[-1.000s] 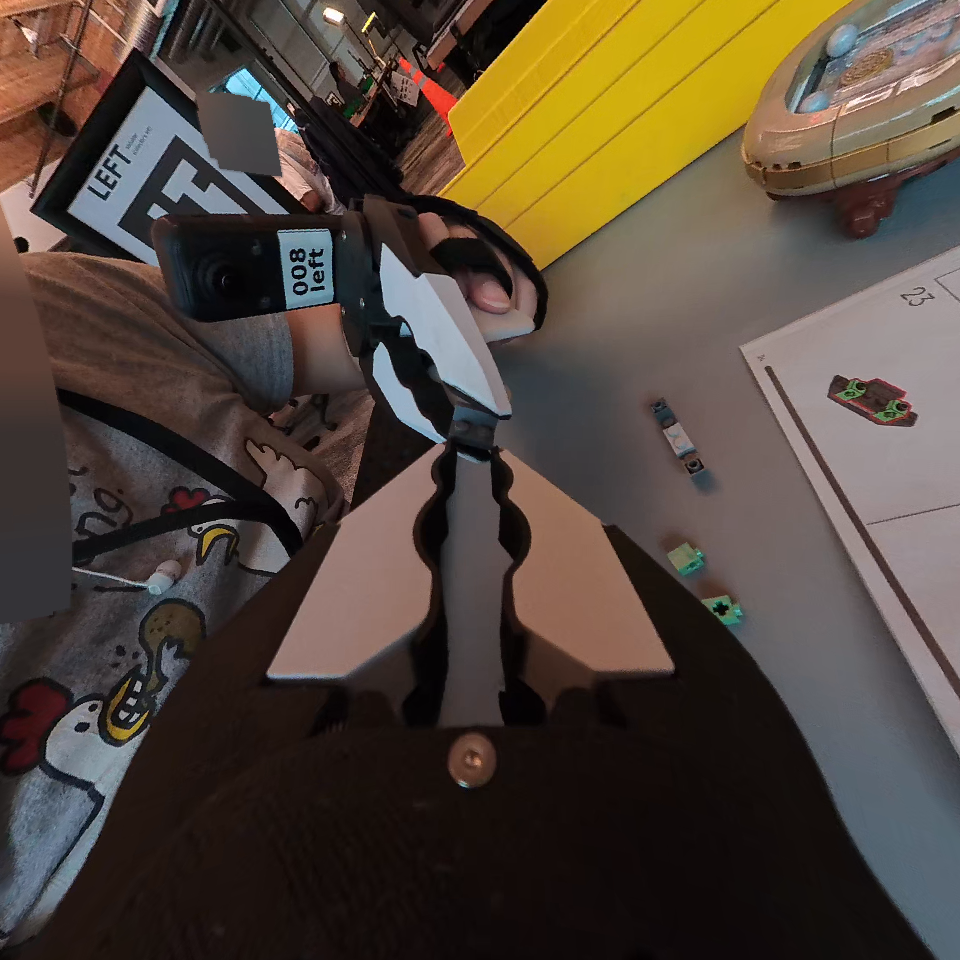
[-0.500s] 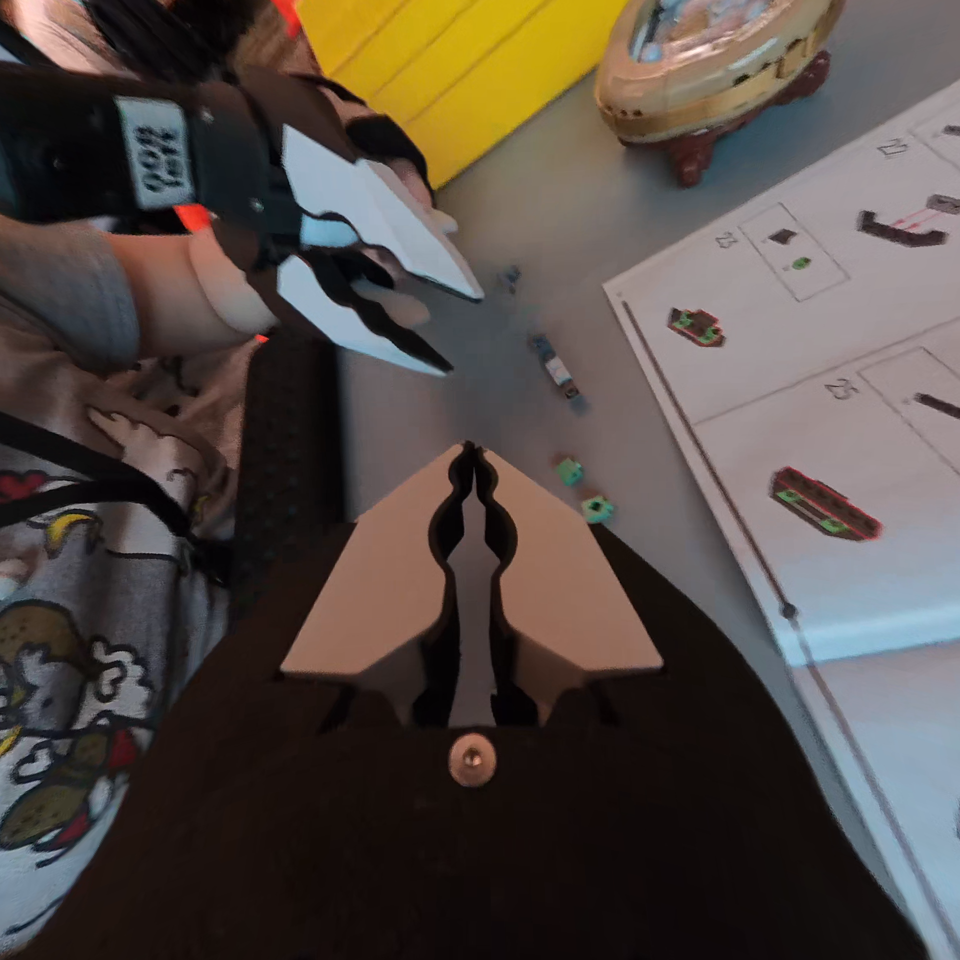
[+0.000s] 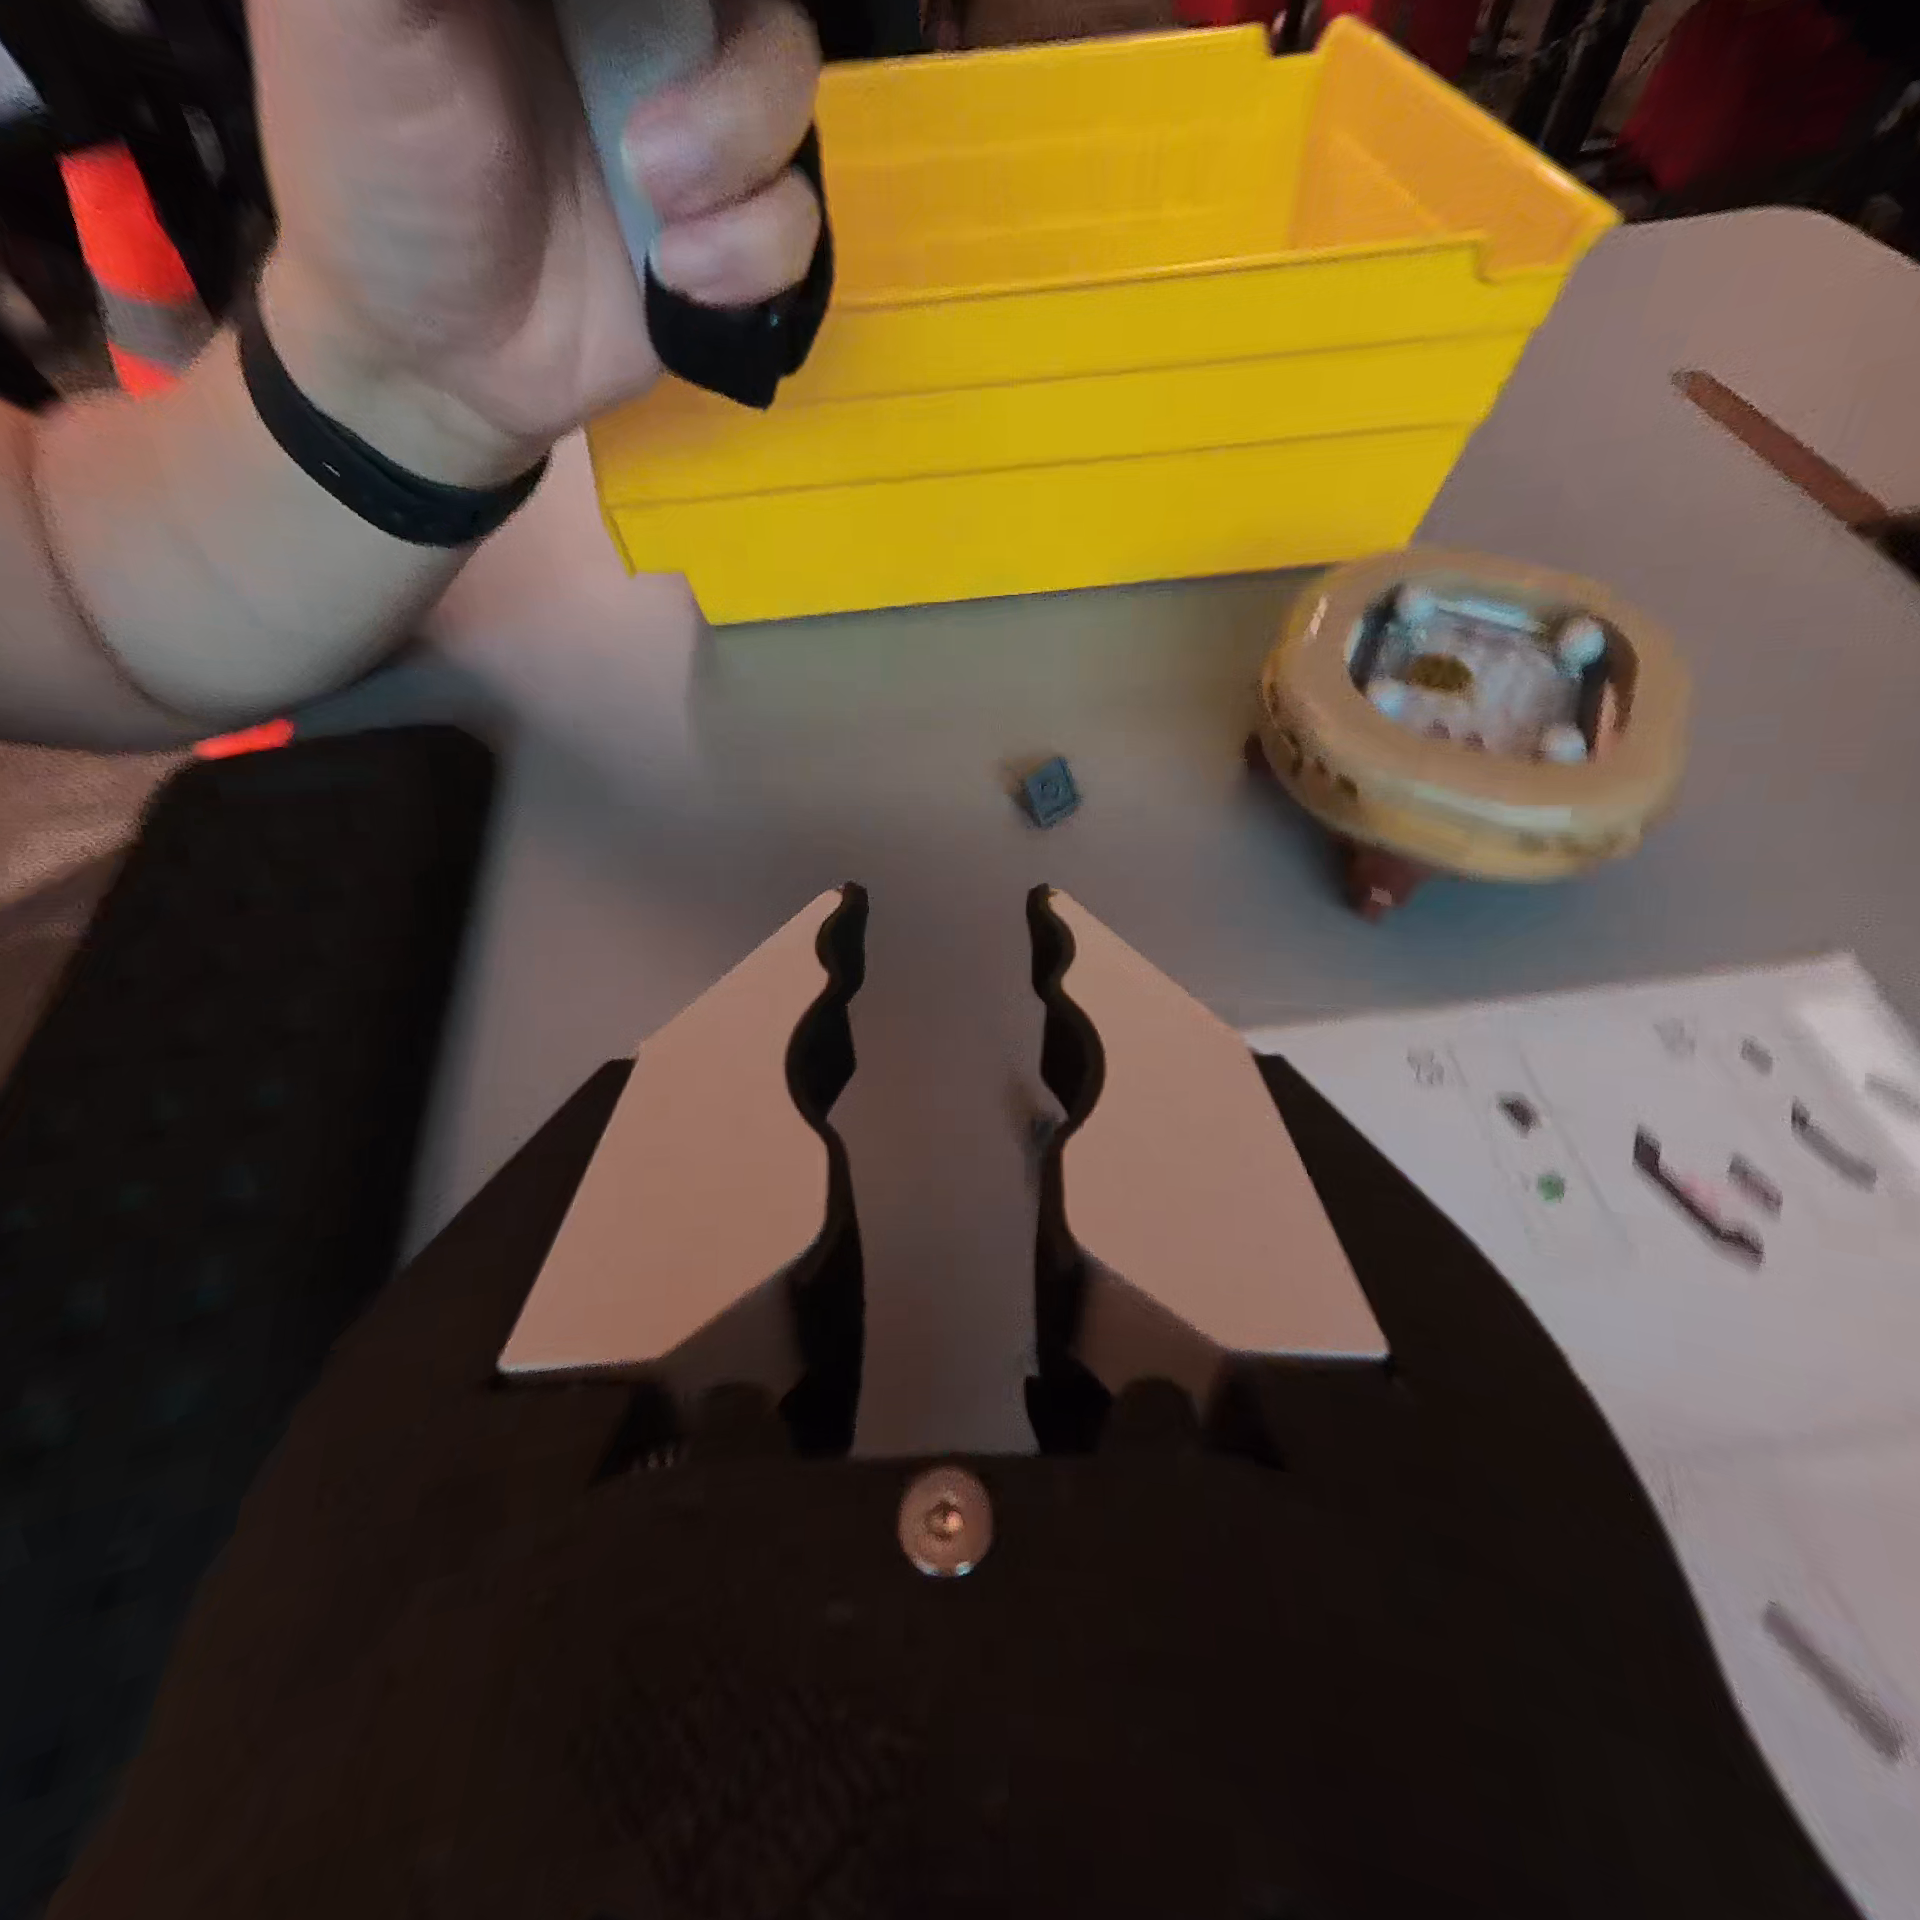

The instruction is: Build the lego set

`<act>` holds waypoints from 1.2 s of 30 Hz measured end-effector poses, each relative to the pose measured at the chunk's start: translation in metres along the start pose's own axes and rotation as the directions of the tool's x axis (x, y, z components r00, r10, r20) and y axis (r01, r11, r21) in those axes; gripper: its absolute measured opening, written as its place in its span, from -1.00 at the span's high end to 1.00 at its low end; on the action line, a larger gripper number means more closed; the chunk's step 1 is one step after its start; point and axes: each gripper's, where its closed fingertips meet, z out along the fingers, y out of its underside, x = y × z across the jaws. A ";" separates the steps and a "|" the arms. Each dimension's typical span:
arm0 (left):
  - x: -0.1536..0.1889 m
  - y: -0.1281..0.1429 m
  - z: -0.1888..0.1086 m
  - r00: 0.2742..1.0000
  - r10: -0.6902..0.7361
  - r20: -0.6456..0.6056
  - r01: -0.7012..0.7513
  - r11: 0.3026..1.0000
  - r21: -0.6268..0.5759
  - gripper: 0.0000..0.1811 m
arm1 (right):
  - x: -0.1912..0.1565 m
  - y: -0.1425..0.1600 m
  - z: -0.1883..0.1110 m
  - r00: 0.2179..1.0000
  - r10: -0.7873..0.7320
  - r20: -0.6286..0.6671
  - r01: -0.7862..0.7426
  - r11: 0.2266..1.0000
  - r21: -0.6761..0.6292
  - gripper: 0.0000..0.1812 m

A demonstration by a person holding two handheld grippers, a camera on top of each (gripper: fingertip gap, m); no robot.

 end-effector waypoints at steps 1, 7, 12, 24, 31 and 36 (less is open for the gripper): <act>-0.001 -0.008 -0.005 0.999 -0.036 -0.019 0.037 0.998 0.055 0.61 | 0.002 -0.002 0.013 0.998 -0.058 -0.023 0.057 0.997 -0.043 0.66; -0.014 -0.016 -0.016 0.993 0.077 0.090 -0.085 0.992 0.097 0.66 | 0.018 0.002 0.073 0.993 -0.098 -0.059 0.082 0.971 -0.223 0.68; -0.006 -0.014 -0.014 0.995 0.079 0.064 -0.085 0.993 0.087 0.69 | 0.029 0.004 0.090 0.988 -0.074 -0.132 0.037 0.963 -0.267 0.74; 0.000 0.005 -0.009 0.998 0.070 0.004 -0.070 0.997 0.011 0.79 | 0.052 -0.008 0.002 0.980 0.110 -0.168 -0.145 0.967 -0.211 0.91; 0.056 0.051 0.005 0.962 0.088 -0.260 -0.133 0.978 -0.162 0.66 | 0.035 0.015 -0.123 0.727 0.680 0.100 -0.686 0.709 0.164 0.91; 0.127 0.110 0.006 0.866 0.044 -0.498 -0.209 0.937 -0.280 0.61 | 0.009 0.011 -0.123 0.535 0.738 0.412 -0.845 0.463 0.267 0.92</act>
